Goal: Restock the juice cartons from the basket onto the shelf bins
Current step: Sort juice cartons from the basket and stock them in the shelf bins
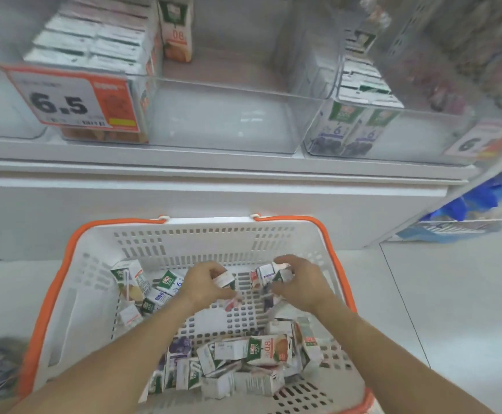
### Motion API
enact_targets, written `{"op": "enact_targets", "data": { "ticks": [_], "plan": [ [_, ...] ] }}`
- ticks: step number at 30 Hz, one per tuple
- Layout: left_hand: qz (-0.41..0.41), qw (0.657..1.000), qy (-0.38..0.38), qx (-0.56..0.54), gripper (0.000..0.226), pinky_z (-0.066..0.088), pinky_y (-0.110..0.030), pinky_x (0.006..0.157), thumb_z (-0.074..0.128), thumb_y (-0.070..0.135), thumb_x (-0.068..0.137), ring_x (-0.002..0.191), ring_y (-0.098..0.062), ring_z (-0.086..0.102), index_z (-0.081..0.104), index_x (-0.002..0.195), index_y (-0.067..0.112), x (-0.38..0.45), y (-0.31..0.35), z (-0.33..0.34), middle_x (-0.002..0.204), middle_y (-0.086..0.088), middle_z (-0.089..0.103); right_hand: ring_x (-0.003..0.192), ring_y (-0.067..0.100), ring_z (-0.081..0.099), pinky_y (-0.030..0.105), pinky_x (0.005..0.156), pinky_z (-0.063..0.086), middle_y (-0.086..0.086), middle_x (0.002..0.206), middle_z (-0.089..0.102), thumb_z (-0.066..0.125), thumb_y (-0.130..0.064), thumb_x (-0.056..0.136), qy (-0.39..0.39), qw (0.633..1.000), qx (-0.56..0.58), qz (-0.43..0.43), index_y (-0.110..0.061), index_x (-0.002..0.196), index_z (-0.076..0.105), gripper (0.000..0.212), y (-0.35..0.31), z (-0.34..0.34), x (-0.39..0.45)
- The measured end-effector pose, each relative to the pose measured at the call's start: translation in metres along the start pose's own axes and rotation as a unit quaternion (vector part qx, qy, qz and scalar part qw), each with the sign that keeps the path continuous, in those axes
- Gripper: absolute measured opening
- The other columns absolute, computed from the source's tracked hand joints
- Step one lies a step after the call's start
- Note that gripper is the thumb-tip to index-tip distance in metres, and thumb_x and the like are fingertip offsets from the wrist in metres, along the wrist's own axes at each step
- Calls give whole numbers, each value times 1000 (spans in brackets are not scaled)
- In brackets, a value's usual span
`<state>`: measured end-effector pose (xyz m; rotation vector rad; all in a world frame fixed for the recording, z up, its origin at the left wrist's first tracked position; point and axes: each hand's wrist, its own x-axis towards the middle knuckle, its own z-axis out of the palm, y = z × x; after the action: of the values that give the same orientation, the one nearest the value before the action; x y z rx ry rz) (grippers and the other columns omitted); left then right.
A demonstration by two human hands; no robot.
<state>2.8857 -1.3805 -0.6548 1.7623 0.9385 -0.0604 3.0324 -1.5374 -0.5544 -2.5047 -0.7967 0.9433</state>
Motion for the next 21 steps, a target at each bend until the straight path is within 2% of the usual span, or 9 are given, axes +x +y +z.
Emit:
{"op": "enact_targets", "data": {
  "ticks": [2, 3, 6, 10, 13, 15, 17, 19, 21],
  "plan": [
    [44, 998, -38, -25, 38, 53, -25, 70, 95, 20, 58, 87, -17, 66, 70, 87, 22, -14, 27, -20, 89, 5, 71, 88, 13, 62, 4, 61, 43, -4, 118, 64, 73, -22, 82, -16, 1000, -2, -5, -22, 118, 69, 37, -20, -42, -8],
    [68, 995, -53, -40, 39, 56, -30, 76, 95, 22, 58, 90, -16, 68, 69, 86, 22, -23, 43, -29, 92, 6, 73, 77, 12, 60, 6, 53, 41, -5, 105, 67, 72, -20, 81, -26, 1000, 1, -5, -21, 109, 73, 28, -31, -64, -14],
    [113, 985, -87, -98, 40, 57, -43, 86, 91, 19, 67, 93, -17, 71, 64, 96, 16, -51, 89, -47, 99, 3, 75, 60, 19, 53, 22, 47, 40, 5, 77, 70, 72, -18, 76, -26, 999, 19, -10, -14, 87, 78, 13, -62, -124, -39],
    [151, 966, -88, -192, 33, 56, -45, 91, 78, 11, 81, 92, -16, 71, 62, 110, 16, -91, 145, -49, 104, -2, 73, 49, 21, 56, 23, 46, 39, 4, 54, 60, 69, -23, 80, 12, 999, 44, -22, -4, 87, 73, 20, -91, -178, -82],
    [207, 960, -82, -166, 52, 58, -26, 80, 87, 30, 72, 92, -5, 70, 63, 118, 32, -111, 181, -49, 111, -2, 72, 44, 20, 47, 22, 45, 32, 5, 55, 52, 63, -20, 84, 37, 990, 133, -29, -10, 83, 64, 11, -96, -193, -100],
    [230, 962, -90, -115, 66, 58, -31, 78, 91, 43, 60, 85, -16, 72, 60, 119, 46, -115, 199, -49, 101, -9, 74, 43, 16, 34, 20, 44, 22, 6, 56, 50, 58, -19, 85, 26, 976, 214, -19, -13, 73, 52, 15, -96, -194, -103],
    [250, 964, -63, -73, 64, 56, -31, 72, 92, 44, 60, 78, -17, 71, 62, 116, 48, -115, 213, -49, 92, -10, 75, 45, 14, 26, 19, 43, 17, 1, 50, 50, 54, -20, 87, -3, 954, 301, -1, -17, 68, 44, 22, -95, -194, -103],
    [262, 963, -17, -65, 52, 56, -27, 69, 90, 38, 66, 82, -12, 71, 66, 111, 41, -114, 227, -53, 94, -1, 76, 47, 13, 31, 20, 43, 27, 1, 54, 54, 55, -23, 93, -42, 927, 372, -5, -15, 75, 51, 20, -94, -198, -105],
    [272, 961, 11, -57, 40, 56, -25, 66, 89, 28, 70, 77, -8, 70, 70, 105, 34, -116, 241, -61, 94, 3, 77, 59, 17, 50, 24, 58, 47, 6, 72, 65, 61, -33, 95, -89, 900, 426, -35, -14, 93, 63, 20, -93, -204, -107]
  ]
}}
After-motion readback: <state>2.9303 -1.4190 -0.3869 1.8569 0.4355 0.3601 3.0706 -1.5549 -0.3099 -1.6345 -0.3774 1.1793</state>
